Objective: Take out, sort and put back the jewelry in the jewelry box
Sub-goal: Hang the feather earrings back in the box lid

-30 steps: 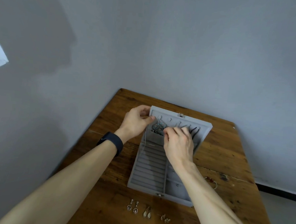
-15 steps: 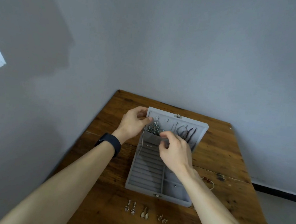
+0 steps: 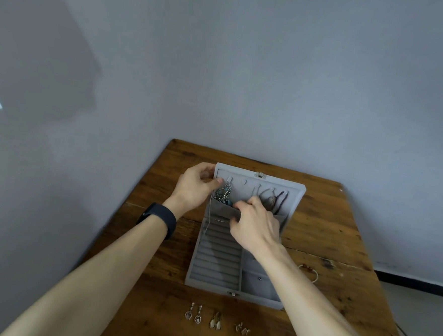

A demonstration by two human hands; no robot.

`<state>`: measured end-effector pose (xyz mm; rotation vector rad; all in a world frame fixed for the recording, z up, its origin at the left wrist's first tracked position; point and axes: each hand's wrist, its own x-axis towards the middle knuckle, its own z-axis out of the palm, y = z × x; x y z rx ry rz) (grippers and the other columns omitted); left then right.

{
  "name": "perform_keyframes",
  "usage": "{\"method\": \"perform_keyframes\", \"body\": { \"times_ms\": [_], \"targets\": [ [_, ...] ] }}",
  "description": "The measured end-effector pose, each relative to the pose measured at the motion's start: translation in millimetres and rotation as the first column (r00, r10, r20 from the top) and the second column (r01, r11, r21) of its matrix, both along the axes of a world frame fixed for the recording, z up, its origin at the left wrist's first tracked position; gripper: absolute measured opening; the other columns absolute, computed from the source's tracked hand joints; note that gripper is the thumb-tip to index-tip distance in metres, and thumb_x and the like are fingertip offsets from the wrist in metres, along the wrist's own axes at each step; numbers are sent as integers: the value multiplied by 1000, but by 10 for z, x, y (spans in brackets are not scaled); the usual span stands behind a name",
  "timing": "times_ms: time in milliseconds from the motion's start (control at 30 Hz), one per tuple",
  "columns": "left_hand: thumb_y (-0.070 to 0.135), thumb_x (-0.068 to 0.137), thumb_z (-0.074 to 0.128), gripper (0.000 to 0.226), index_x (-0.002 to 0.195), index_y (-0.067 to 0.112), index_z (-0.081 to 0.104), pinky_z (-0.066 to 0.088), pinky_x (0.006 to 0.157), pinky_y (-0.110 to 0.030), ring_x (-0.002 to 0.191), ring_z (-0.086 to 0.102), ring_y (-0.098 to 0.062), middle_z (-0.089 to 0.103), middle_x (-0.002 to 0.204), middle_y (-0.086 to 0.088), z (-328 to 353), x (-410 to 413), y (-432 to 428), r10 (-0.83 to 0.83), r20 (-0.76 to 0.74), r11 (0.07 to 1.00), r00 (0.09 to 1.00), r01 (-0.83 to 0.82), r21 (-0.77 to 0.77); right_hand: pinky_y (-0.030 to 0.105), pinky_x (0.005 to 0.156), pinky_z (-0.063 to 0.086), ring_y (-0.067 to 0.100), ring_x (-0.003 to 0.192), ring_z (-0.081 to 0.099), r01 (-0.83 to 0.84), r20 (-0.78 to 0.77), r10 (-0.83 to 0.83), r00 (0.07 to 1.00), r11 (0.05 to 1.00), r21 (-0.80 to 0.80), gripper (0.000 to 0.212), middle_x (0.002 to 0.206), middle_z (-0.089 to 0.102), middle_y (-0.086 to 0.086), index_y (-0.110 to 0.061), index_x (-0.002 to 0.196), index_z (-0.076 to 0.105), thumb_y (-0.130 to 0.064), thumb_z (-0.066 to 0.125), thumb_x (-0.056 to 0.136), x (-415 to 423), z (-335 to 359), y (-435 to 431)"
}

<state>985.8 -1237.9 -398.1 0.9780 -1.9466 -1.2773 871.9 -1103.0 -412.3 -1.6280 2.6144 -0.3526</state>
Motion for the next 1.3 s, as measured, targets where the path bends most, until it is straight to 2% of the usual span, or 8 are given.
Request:
{"method": "perform_keyframes", "body": {
  "times_ms": [267,533,633,700,800,967,1133,1300],
  "targets": [
    [14,81,81,70,142,21,48,47,90,-27,119,57,-16,58,134,3,-105,79,38,-88,160,995,983,78,67,38,73,50,32,101,66,-13,-96,13,995,1000,-6,35,124,54,4,-22,131,52,-32,52,98,-10,-14,112],
    [16,93,70,55,143,18,49,45,97,-28,127,55,-20,58,140,-3,-241,66,106,-34,220,999,975,27,37,40,79,54,33,105,66,-57,-64,54,996,998,-37,58,135,54,4,-26,151,31,-34,52,98,-38,-199,252],
    [17,92,72,54,142,19,52,47,100,-32,124,57,-19,60,138,-4,-251,65,81,-23,222,999,975,18,28,17,67,45,22,99,67,-38,41,45,998,985,-167,55,129,57,-2,-28,150,35,-35,54,98,-91,-279,393],
    [17,92,72,54,142,20,52,47,103,-35,124,57,-19,59,139,-4,-257,73,92,-29,210,999,977,20,42,11,64,38,14,97,66,25,99,-5,995,978,-205,47,126,59,-6,-27,143,45,-36,55,98,-141,-316,582],
    [18,93,70,55,144,21,50,45,104,-35,124,53,-14,57,139,1,-272,77,126,-14,186,998,982,1,70,15,71,41,9,102,62,67,119,-44,992,978,-196,33,123,58,-11,-28,128,59,-40,57,97,-176,-377,941],
    [23,96,66,55,147,18,46,41,111,-38,132,49,-19,53,145,-4,-340,84,292,32,168,984,985,-60,167,20,90,44,5,108,50,-44,204,67,977,992,-116,27,117,59,-17,-32,118,69,-44,56,97,-78,-521,1463],
    [22,102,56,53,152,14,39,40,98,-26,128,49,-14,50,149,-5,-416,255,704,46,111,956,993,-76,284,21,100,42,4,118,47,-100,218,120,969,990,-97,36,127,63,-14,-27,131,65,-41,52,100,62,-614,1688],
    [27,105,51,48,151,22,41,42,98,-29,118,52,-11,53,145,0,-576,580,1176,64,98,939,993,-93,330,24,113,32,13,135,42,-95,209,115,971,990,-103,45,143,56,-4,-16,145,52,-29,51,102,222,-635,1791]
  ]
}}
